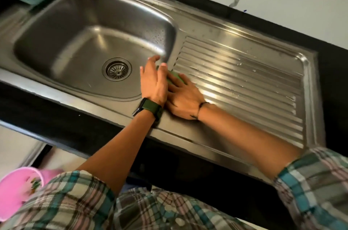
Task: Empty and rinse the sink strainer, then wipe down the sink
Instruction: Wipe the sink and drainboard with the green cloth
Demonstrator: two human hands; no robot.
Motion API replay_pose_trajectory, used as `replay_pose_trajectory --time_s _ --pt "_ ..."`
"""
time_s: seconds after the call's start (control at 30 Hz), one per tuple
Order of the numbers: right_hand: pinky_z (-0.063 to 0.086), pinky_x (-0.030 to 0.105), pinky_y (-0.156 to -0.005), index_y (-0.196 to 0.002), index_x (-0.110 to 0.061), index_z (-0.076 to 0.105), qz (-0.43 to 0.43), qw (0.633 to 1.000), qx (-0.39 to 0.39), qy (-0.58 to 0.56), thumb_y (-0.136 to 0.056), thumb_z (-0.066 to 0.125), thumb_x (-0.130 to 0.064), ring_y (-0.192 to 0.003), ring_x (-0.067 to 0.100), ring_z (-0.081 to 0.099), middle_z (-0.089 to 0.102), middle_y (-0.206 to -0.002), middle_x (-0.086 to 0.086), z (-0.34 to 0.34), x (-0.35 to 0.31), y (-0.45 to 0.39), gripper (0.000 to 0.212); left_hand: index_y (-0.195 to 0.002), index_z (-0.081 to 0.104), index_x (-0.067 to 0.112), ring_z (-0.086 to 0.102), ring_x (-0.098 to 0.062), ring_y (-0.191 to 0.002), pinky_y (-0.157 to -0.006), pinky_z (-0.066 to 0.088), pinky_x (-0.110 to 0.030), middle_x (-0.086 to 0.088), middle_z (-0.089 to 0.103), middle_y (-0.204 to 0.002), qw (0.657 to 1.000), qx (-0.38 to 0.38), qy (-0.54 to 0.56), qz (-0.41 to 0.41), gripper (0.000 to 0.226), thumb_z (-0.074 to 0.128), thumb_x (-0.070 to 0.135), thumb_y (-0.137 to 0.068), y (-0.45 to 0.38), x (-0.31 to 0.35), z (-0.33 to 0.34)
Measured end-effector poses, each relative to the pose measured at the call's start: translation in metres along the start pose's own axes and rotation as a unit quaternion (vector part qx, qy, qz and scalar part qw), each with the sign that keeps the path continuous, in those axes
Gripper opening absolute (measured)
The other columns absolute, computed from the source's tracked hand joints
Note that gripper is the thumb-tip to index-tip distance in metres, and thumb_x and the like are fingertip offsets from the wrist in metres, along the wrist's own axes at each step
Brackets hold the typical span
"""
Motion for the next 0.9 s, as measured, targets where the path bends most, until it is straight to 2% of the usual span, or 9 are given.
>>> replay_pose_trajectory --time_s 0.1,0.23,0.43,0.53,0.6,0.7,0.8,0.9 --pt "0.016 0.048 -0.115 -0.144 -0.025 0.022 0.021 1.000 0.011 0.004 -0.089 0.033 -0.039 -0.144 0.023 0.012 0.021 -0.155 0.000 -0.002 -0.004 -0.007 0.058 -0.120 0.051 0.007 0.042 -0.019 -0.115 -0.112 0.020 -0.049 -0.013 0.056 -0.125 0.999 0.017 -0.045 0.021 0.049 0.031 0.034 -0.083 0.003 0.006 -0.003" --pt "0.020 0.049 -0.112 -0.143 -0.031 0.023 0.040 0.999 0.027 0.009 -0.094 0.032 -0.040 -0.141 0.024 0.022 0.027 -0.153 -0.001 -0.006 0.009 0.018 0.051 -0.122 0.047 0.003 0.042 -0.032 -0.121 -0.110 0.022 -0.052 -0.020 0.051 -0.125 0.998 -0.004 -0.057 0.021 0.053 0.031 0.033 -0.082 0.007 0.010 -0.003" --pt "0.012 0.046 -0.116 -0.145 -0.032 0.018 0.140 0.990 -0.005 0.034 -0.096 0.022 -0.037 -0.144 0.017 0.016 0.025 -0.154 -0.004 0.002 0.091 0.141 0.049 -0.122 0.046 0.000 0.042 -0.033 -0.119 -0.107 0.026 -0.053 -0.021 0.051 -0.124 0.994 -0.045 -0.089 0.042 0.056 0.031 0.036 -0.082 0.015 0.020 0.002" --pt "0.006 0.046 -0.116 -0.144 -0.034 0.009 0.207 0.977 -0.033 0.034 -0.089 0.006 -0.045 -0.144 0.016 0.015 0.023 -0.154 -0.006 0.004 0.122 0.215 0.056 -0.123 0.045 0.002 0.039 -0.031 -0.121 -0.108 0.026 -0.047 -0.019 0.049 -0.125 0.991 -0.069 -0.094 0.058 0.065 0.029 0.047 -0.078 0.018 0.022 0.006" --pt "0.004 0.044 -0.116 -0.140 -0.038 -0.001 0.261 0.963 -0.054 0.026 -0.086 0.001 -0.047 -0.144 0.013 0.012 0.019 -0.155 -0.007 0.006 0.140 0.263 0.055 -0.124 0.044 0.004 0.038 -0.032 -0.123 -0.107 0.027 -0.039 -0.019 0.049 -0.126 0.990 -0.092 -0.089 0.067 0.065 0.029 0.047 -0.077 0.021 0.022 0.011" --pt "0.002 0.040 -0.117 -0.138 -0.039 -0.009 0.325 0.943 -0.077 0.011 -0.095 0.013 -0.044 -0.145 0.013 0.006 0.011 -0.157 -0.005 0.012 0.156 0.300 0.049 -0.125 0.044 0.007 0.044 -0.032 -0.117 -0.100 0.034 -0.040 -0.017 0.050 -0.125 0.991 -0.098 -0.066 0.059 0.061 0.032 0.045 -0.078 0.020 0.020 0.012" --pt "0.002 0.038 -0.117 -0.139 -0.035 -0.005 0.358 0.932 -0.047 -0.019 -0.097 0.027 -0.031 -0.145 0.019 0.006 0.010 -0.157 0.002 0.015 0.152 0.299 0.053 -0.126 0.043 0.009 0.046 -0.028 -0.117 -0.098 0.037 -0.040 -0.014 0.050 -0.128 0.995 -0.084 -0.035 0.049 0.054 0.035 0.039 -0.081 0.018 0.016 0.009" --pt "0.002 0.039 -0.117 -0.144 -0.028 0.001 0.402 0.915 -0.020 -0.027 -0.097 0.029 -0.026 -0.145 0.022 0.007 0.012 -0.157 0.006 0.015 0.149 0.294 0.055 -0.125 0.044 0.010 0.046 -0.022 -0.114 -0.094 0.036 -0.034 -0.012 0.051 -0.127 0.996 -0.074 -0.017 0.053 0.052 0.036 0.036 -0.081 0.014 0.013 0.008"
Point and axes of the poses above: each hand's wrist, its own y-axis away from the middle knuckle, its own z-axis out of the palm, x = y × z, the point moved 7 cm from there along -y, towards the middle knuckle
